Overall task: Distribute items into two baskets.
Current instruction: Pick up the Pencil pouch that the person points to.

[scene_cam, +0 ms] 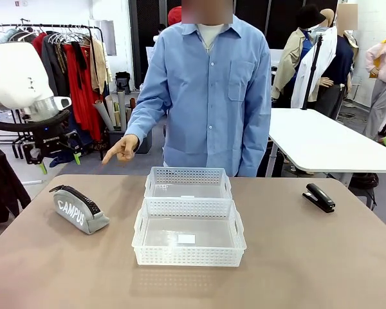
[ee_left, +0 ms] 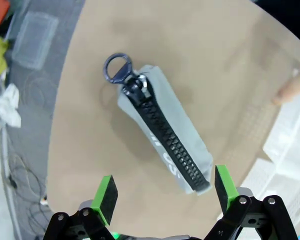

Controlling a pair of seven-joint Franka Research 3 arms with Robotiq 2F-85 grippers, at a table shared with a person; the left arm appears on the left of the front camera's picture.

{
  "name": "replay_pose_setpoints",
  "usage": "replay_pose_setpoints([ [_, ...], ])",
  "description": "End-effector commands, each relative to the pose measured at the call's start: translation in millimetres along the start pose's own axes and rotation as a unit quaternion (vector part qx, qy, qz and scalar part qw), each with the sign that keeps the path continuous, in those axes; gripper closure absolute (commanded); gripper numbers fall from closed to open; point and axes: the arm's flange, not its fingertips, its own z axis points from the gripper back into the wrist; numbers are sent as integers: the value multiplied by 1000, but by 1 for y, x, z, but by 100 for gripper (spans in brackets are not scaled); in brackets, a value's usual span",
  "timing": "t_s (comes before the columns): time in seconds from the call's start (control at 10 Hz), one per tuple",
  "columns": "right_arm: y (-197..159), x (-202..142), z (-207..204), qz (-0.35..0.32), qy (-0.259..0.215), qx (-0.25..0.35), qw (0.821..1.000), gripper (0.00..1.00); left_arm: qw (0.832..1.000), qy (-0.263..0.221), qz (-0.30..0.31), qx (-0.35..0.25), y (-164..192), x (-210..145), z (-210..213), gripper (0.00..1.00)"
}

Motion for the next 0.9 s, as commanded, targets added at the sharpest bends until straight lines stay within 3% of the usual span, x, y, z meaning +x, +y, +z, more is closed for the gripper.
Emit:
replay_pose_setpoints([
  [0.0,0,1,0,4,-7,7,1000,0,998,-3,56,30,-14,3,-8,0],
  [0.8,0,1,0,4,-7,7,1000,0,992,41,111,49,-20,-2,-81,0],
])
